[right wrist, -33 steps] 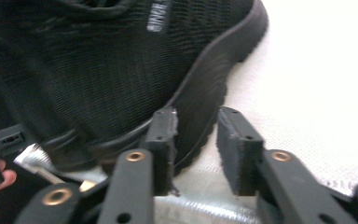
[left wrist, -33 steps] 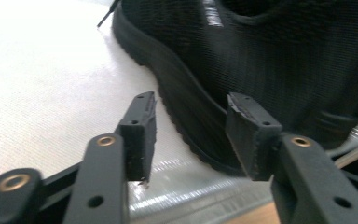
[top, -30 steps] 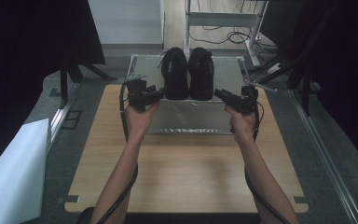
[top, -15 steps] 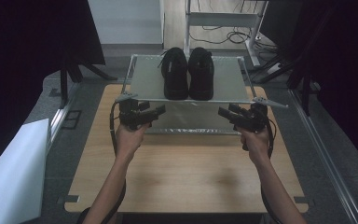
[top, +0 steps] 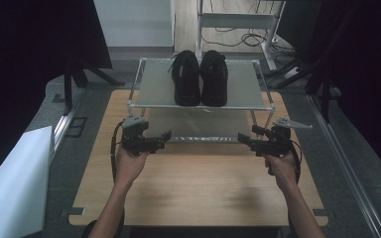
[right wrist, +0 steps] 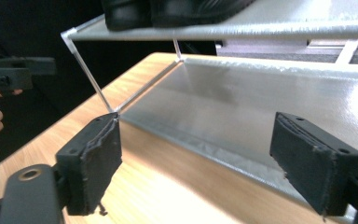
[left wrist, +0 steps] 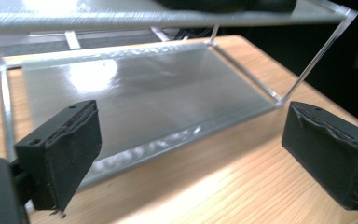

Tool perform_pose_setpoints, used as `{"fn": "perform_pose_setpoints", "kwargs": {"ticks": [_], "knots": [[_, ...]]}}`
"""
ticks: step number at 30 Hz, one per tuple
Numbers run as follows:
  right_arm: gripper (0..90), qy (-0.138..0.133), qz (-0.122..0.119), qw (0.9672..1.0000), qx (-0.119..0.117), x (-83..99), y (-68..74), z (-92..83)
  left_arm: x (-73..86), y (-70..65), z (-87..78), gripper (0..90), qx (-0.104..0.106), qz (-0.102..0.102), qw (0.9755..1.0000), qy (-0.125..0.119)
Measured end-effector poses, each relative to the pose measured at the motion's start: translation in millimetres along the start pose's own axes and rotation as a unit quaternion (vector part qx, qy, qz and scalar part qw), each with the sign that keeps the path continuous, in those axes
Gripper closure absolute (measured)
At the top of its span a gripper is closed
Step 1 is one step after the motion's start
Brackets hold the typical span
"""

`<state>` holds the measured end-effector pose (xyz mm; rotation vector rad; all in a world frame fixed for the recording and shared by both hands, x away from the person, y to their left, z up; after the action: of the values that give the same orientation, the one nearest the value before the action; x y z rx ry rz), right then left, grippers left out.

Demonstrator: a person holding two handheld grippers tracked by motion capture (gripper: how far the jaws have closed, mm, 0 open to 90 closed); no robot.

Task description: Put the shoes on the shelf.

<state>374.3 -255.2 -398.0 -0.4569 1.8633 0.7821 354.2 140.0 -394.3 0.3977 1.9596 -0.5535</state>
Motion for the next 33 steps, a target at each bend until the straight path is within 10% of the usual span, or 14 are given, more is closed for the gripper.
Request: {"fn": "perform_pose_setpoints", "kwargs": {"ticks": [20, 33], "knots": [[10.4, 0.044, -0.044, 0.9975, 0.033, 33.6, -3.4, -49.4, 50.1, 7.5, -37.3, 3.3, -0.023, 0.010, 0.9995, 0.018], [5.2, 0.065, -0.031, 0.9968, 0.035, 78.7, -4.9, -44.2, 95.6, -3.1, -24.7, 0.6, 0.000, 0.012, 0.9996, 0.026]]}}
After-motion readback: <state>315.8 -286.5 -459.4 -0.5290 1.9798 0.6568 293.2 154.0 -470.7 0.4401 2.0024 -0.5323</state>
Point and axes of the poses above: each handheld gripper's, and its own axes: z roughly forward along the jaws, x roughly out of its underside, y roughly to its left, the point moved 2 cm from there along z, roughly forward along the jaws, and after that the axes turned 5 degrees about -y, right-handed, at the moved point
